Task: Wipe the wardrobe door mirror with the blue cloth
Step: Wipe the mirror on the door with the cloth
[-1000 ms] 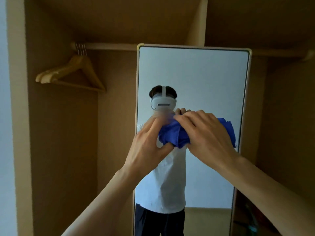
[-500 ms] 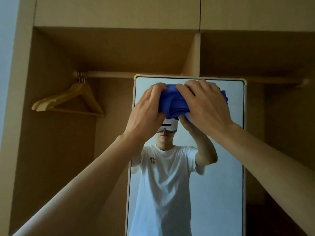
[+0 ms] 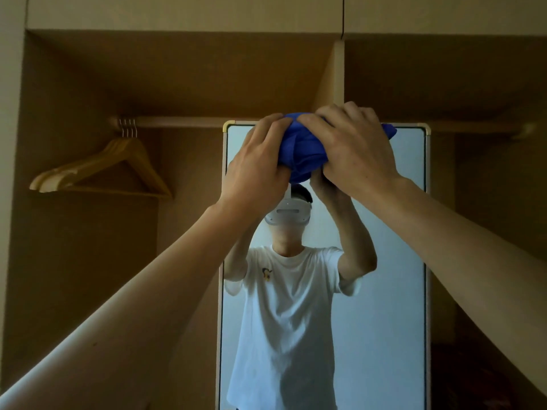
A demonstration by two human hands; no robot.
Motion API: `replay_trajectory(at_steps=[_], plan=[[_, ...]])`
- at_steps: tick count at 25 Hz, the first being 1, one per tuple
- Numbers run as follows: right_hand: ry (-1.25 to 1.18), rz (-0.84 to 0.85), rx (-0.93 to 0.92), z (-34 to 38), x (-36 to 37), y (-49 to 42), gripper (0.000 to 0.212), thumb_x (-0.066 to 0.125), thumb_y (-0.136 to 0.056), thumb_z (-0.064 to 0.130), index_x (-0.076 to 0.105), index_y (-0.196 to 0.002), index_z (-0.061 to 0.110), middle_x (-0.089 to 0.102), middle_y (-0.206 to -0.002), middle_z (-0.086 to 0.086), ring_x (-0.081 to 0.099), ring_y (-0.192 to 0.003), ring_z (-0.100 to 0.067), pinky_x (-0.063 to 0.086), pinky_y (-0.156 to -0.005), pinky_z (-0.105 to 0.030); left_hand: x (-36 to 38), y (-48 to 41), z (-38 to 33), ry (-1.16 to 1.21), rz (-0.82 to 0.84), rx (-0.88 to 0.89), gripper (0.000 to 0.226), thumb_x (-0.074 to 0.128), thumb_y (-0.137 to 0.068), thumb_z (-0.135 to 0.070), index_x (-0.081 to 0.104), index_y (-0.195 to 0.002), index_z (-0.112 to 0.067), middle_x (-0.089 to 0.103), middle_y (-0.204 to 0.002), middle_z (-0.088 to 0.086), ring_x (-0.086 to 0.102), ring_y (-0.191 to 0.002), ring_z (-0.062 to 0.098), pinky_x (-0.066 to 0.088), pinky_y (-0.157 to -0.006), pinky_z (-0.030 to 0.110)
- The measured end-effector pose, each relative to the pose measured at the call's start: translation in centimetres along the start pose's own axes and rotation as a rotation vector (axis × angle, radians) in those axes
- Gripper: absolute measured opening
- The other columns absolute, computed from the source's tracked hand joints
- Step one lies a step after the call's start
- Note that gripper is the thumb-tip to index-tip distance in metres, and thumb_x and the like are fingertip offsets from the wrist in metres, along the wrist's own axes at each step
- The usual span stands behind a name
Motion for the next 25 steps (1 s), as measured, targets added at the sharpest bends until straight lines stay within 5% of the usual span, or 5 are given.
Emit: replay_trajectory(at_steps=[9, 25], plan=[[-0.031, 0.047, 0.025, 2.1, 0.5, 4.7, 0.051, 0.07, -0.085, 0.025, 0.055, -0.132, 0.017, 0.063, -0.123, -0.01, 0.057, -0.107, -0.035, 0.044, -0.092, -0.049, 2.1, 5.3, 0.2, 0.008, -0.019, -0.045, 0.066, 0.073, -0.08, -0.01, 0.049, -0.141, -0.02, 0.05, -0.145, -0.005, 0.05, -0.131, 0.014, 0.034, -0.088, 0.003], [-0.07, 0.113, 0.119, 7.1, 0.0, 15.9, 0.051, 0.065, -0.083, 0.016, 0.058, -0.133, 0.021, 0.063, -0.123, -0.003, 0.055, -0.102, -0.031, 0.04, -0.092, -0.044, 3.3, 16.3, -2.6, 0.148, 0.136, -0.14, 0.06, 0.064, -0.084, 0.002, 0.052, -0.142, -0.007, 0.046, -0.153, 0.005, 0.042, -0.142, 0.022, 0.026, -0.105, 0.002]])
Point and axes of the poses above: each hand's wrist, its own y-axis away from the middle knuckle, its own x-axis out of the palm, z = x × y, the point moved 3 cm from there along -y, towards the middle knuckle
